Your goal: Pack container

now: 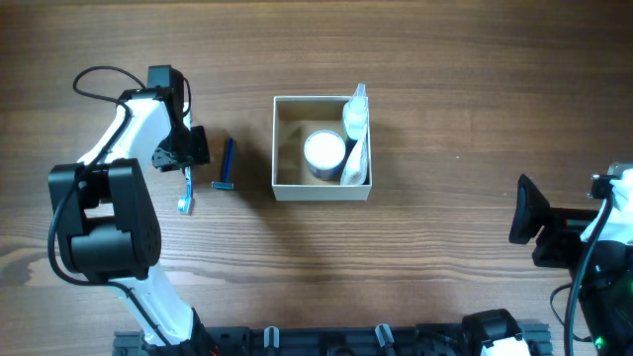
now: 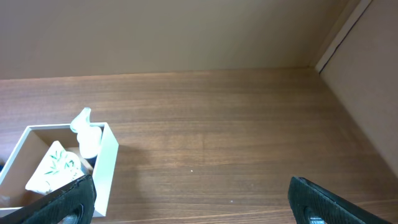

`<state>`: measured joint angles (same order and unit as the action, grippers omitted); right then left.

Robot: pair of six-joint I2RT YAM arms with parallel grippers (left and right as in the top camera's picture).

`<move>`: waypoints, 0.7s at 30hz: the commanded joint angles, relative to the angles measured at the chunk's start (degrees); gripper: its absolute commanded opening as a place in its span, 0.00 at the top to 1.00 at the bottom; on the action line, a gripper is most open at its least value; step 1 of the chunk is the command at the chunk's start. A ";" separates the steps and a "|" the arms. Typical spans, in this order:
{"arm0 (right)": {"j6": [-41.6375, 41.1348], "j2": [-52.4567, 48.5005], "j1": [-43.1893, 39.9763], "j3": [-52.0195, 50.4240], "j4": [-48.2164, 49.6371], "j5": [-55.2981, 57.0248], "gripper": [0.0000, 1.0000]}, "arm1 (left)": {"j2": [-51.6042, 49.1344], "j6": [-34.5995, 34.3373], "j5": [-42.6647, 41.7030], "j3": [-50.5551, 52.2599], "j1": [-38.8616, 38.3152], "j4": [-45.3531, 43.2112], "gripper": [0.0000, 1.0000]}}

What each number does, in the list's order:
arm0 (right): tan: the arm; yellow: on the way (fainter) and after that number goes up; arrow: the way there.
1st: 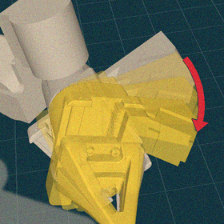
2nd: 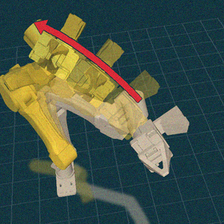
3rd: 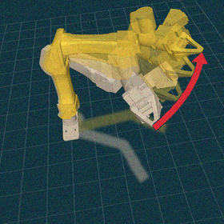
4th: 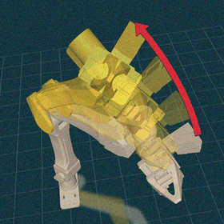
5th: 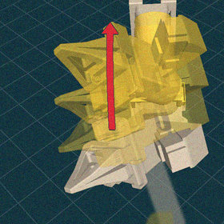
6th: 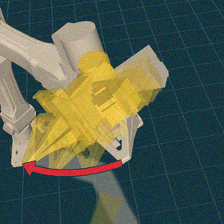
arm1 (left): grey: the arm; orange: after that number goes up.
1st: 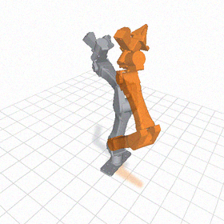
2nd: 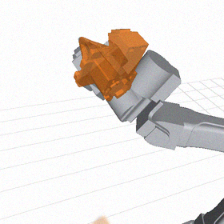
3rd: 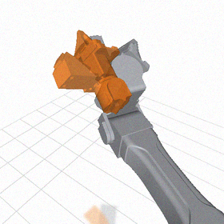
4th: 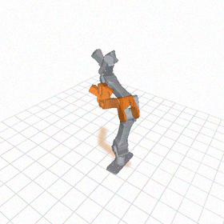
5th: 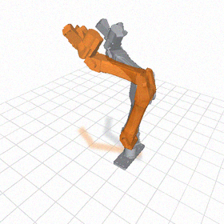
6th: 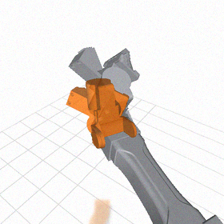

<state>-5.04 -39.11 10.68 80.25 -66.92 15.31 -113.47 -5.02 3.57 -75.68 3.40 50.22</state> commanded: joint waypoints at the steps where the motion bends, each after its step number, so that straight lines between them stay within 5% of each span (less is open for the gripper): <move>1: 0.39 -0.15 -0.04 0.00 -0.02 0.74 0.00 | -0.90 1.86 -0.31 2.01 0.37 -1.97 0.43; 5: 0.39 -0.15 -0.04 0.00 -0.04 0.72 0.00 | -0.90 2.40 -0.26 5.16 0.37 -4.72 0.48; 9: 0.39 -0.15 -0.04 0.00 -0.02 0.72 0.00 | -0.66 3.32 0.70 5.16 0.37 -2.97 0.92; 10: 0.39 -0.15 -0.04 0.00 -0.02 0.74 0.00 | -0.42 3.30 0.61 5.09 0.37 -2.27 0.96; 21: 0.39 -0.15 -0.04 0.00 -0.02 0.74 0.00 | 17.55 -1.46 -4.50 -8.48 -2.47 14.60 0.96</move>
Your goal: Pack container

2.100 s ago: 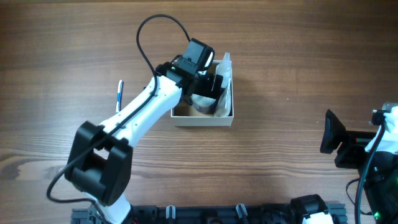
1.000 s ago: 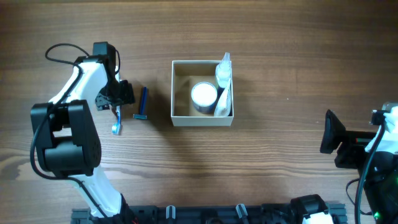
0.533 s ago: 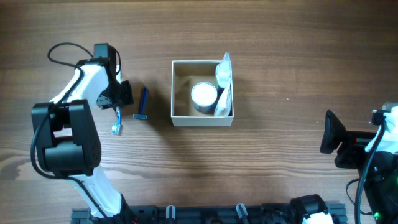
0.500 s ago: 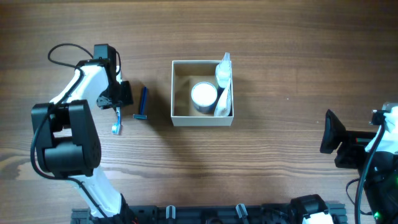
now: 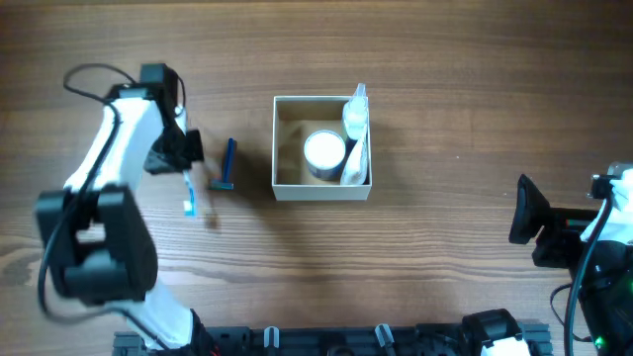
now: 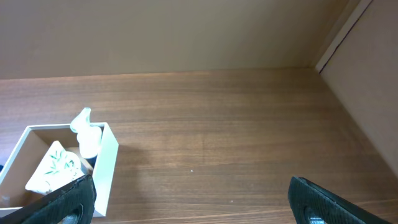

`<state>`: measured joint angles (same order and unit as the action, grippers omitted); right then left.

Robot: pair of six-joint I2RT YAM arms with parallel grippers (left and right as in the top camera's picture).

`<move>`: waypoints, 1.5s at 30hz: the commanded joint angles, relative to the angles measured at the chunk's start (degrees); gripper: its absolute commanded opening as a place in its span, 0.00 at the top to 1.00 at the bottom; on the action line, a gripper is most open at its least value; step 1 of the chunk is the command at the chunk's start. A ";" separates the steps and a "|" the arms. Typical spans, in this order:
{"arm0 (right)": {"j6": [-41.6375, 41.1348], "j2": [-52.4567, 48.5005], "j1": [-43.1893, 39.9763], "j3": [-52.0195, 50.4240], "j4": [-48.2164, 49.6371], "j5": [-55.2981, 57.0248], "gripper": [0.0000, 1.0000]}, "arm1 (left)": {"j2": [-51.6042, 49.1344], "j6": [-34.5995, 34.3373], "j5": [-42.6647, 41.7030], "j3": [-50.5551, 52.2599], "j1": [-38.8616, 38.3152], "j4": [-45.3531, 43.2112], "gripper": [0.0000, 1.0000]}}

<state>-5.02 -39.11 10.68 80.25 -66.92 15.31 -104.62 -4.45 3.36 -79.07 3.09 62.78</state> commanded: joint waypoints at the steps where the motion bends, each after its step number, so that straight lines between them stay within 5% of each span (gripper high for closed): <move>1: 0.35 -0.15 -0.04 0.00 -0.02 0.74 0.00 | 11.52 -2.03 -6.56 -5.60 -3.54 1.81 0.96; 8: 0.37 -0.15 -0.04 0.00 -0.02 0.74 0.00 | 19.76 -5.64 -8.50 -5.51 -18.58 -6.43 0.96; 18: 0.37 -0.15 -0.04 0.00 -0.02 0.74 0.00 | 4.66 -8.09 -5.66 -5.25 -28.76 -15.28 0.96; 24: 0.37 -0.15 -0.04 0.00 -0.02 0.72 0.00 | -0.96 -8.50 -5.66 -5.27 -28.76 -14.23 0.81; 28: 0.37 -0.15 -0.04 0.00 -0.02 0.74 0.00 | 1.40 -9.01 -5.55 -7.06 -28.35 -11.82 0.66; 30: 0.37 -0.15 -0.04 0.00 -0.02 0.74 0.00 | 5.18 -9.55 -5.16 -9.05 -27.45 -8.81 0.51; 37: 0.37 -0.15 -0.04 0.00 -0.04 0.72 0.00 | 10.27 -9.53 2.12 -8.94 -20.09 -0.76 0.33; 45: 0.37 -0.15 -0.04 0.00 -0.02 0.74 0.00 | -0.70 -1.86 -3.96 1.90 -11.54 -6.73 0.29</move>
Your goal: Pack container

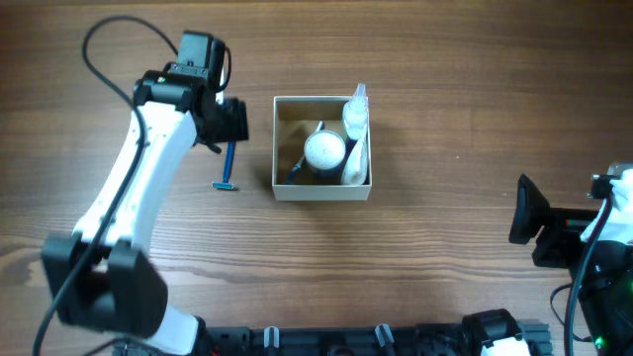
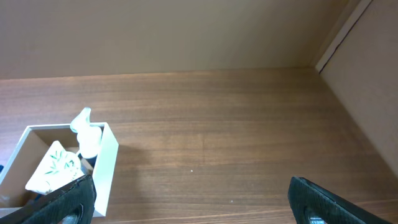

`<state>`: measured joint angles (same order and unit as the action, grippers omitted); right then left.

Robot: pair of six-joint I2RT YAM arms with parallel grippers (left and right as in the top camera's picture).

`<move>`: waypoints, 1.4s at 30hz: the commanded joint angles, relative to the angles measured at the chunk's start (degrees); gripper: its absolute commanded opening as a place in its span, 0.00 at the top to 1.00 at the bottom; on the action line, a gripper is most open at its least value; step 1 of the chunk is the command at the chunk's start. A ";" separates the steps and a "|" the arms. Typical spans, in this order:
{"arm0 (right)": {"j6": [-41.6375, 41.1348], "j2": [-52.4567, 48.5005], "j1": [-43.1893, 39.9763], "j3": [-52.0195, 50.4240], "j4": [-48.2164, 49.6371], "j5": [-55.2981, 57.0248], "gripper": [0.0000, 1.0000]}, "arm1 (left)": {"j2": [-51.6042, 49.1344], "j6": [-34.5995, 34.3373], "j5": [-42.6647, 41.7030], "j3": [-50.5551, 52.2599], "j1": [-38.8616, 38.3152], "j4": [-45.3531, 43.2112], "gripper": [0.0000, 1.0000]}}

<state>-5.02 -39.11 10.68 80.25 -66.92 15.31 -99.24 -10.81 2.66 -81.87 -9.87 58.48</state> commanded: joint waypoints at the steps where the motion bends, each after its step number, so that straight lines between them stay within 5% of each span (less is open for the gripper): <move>1: 0.37 -0.15 -0.04 0.00 -0.02 0.72 0.00 | -8.52 4.46 -3.30 5.40 1.79 -3.74 0.30; 11: 0.37 -0.15 -0.04 0.00 -0.02 0.74 0.00 | -19.26 6.16 -3.23 5.42 1.97 -10.75 0.48; 15: 0.37 -0.15 -0.04 0.00 -0.02 0.72 0.00 | -19.12 6.14 -3.19 5.40 1.97 -10.25 0.96; 24: 0.39 -0.15 -0.04 0.00 -0.02 0.74 0.00 | -5.14 5.88 -1.79 -2.82 0.20 0.07 0.96; 30: 0.39 -0.15 -0.04 0.00 -0.02 0.72 0.00 | 7.69 4.35 -2.14 -3.43 -9.84 -2.34 0.96; 42: 0.37 -0.15 -0.04 0.00 -0.02 0.72 0.00 | -4.48 -0.85 -2.14 -3.41 -16.61 -8.63 0.91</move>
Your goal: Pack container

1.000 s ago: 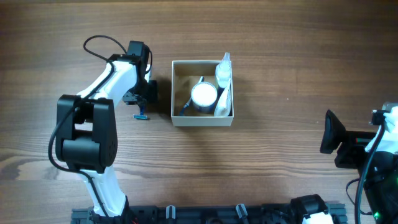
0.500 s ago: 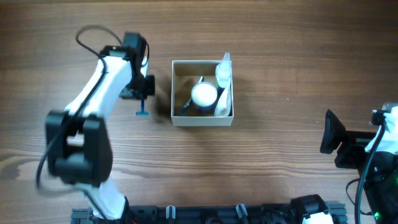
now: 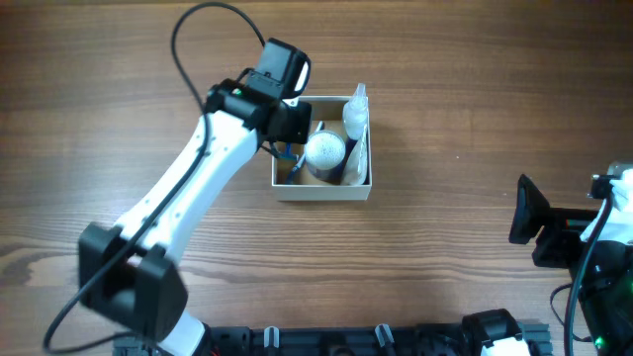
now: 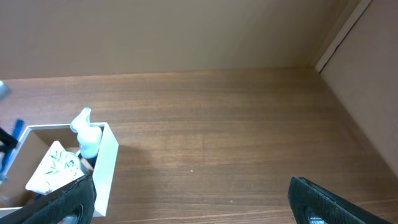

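The white open box (image 3: 322, 191) stands mid-table; its right wall (image 4: 106, 163) also shows in the right wrist view. Inside are a round white-lidded jar (image 3: 324, 150), a white bottle (image 3: 354, 117) and a leaf-printed sachet (image 4: 55, 163). My left gripper (image 3: 293, 127) hangs over the box's left part, shut on the blue razor (image 3: 286, 152), which points down into the box; the razor (image 4: 16, 132) shows blue at the far left of the right wrist view. A dark-handled toothbrush (image 3: 296, 171) lies in the box's left half. My right gripper (image 4: 193, 205) rests open, far right.
Bare wooden table lies all round the box. The left arm's white links (image 3: 188, 198) cross the table from the front left to the box. The right arm (image 3: 554, 232) sits at the right edge. A wall corner (image 4: 329, 46) stands behind the table on the right.
My left gripper was beside the blue razor lying left of the box. Now the razor is gone from the table and hangs in that gripper over the box. The right arm has not moved.
My left gripper was down on the toothbrush, left of the razor. Then it had the toothbrush lifted a little. Later the toothbrush lay in the box and the gripper stood at the razor. Now the razor is held over the box.
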`<state>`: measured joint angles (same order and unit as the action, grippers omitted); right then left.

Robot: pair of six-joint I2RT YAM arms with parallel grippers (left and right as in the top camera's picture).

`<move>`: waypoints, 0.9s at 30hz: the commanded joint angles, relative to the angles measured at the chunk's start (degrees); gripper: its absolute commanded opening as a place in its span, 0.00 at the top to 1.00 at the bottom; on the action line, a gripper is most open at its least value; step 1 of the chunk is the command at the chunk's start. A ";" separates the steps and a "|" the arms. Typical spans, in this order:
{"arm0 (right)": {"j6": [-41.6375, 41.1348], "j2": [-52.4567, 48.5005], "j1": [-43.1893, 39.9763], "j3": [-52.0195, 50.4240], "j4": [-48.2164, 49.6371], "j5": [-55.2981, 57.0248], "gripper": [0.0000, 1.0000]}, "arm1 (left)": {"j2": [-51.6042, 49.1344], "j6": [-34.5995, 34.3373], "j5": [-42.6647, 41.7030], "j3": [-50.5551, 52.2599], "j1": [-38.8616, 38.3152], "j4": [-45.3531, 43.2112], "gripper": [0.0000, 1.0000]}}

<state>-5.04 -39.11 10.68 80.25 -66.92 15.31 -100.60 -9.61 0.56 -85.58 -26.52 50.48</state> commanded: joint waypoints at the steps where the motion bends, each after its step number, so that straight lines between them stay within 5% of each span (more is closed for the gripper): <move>1: 0.39 -0.15 -0.04 0.00 -0.04 0.72 0.00 | -3.65 -2.05 -0.04 0.31 0.04 -0.81 0.83; 4: 0.39 -0.15 -0.04 0.00 -0.02 0.72 0.00 | -3.54 -2.05 -0.04 0.26 0.04 -0.76 0.39; 5: 0.37 -0.15 -0.04 0.00 -0.04 0.72 0.00 | -2.91 -2.01 -0.04 0.22 0.04 -0.52 0.01; 13: 0.42 -0.15 -0.04 0.00 -0.02 0.72 0.00 | 14.49 -2.03 -0.11 -0.59 -0.02 5.20 0.00; 21: 0.39 -0.15 -0.04 0.00 -0.04 0.74 0.00 | 30.40 -1.31 -0.48 -0.59 -0.63 22.03 0.00; 27: 0.42 -0.15 -0.04 0.00 -0.02 0.72 0.00 | 37.20 -1.11 6.93 -0.59 -0.63 23.76 0.00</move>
<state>-5.02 -39.13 10.68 80.25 -66.92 15.31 -66.63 -11.22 2.13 -85.89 -26.92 74.24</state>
